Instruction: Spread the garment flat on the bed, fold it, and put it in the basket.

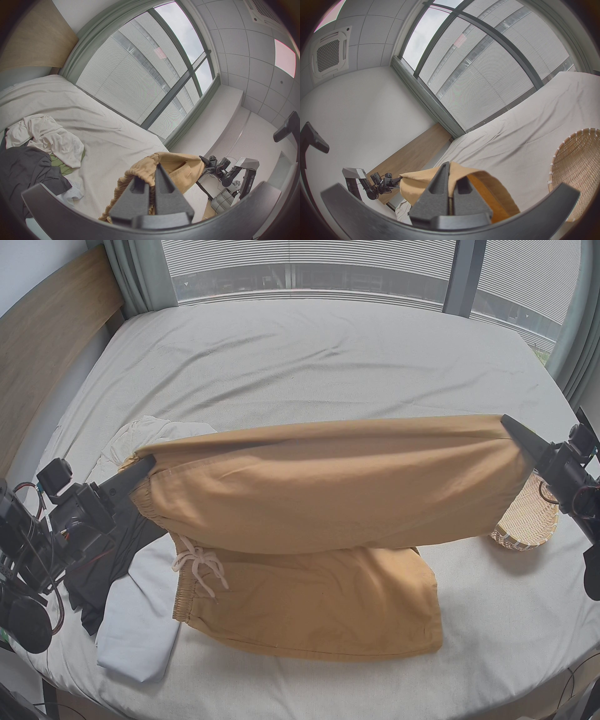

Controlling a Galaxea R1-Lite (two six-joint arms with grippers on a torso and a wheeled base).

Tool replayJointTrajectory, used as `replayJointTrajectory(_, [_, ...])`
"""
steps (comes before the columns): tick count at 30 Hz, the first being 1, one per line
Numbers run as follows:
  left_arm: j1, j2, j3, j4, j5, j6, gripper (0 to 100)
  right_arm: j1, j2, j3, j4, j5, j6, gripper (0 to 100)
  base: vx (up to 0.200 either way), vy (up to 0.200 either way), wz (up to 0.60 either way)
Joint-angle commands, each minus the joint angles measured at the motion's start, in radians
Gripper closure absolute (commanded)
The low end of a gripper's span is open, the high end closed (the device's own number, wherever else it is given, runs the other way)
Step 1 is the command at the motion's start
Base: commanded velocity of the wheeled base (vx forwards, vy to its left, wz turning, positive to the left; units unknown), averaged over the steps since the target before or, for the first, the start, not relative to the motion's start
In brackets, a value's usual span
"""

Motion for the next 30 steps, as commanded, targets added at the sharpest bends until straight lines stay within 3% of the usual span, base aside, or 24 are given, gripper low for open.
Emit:
replayJointTrajectory(1, [0.005, 0.077, -0.047, -0.001, 0.016, 0.001, 100, 0.001, 0.085, -0.061, 0.0, 0.004, 0.0, 100, 0.0, 0.0, 0.0])
replayJointTrajectory(10, [0.004, 0.187, -0.153, -0.001, 0.082, 0.005, 100, -0.002, 0.226, -0.156, 0.0, 0.007, 0.0, 100, 0.0, 0.0, 0.0])
replayJointTrajectory(30, [-0.004, 0.387, -0.343, -0.002, 0.122, 0.007, 100, -0.004, 0.424, -0.363, 0.0, 0.005, 0.003, 100, 0.0, 0.0, 0.0])
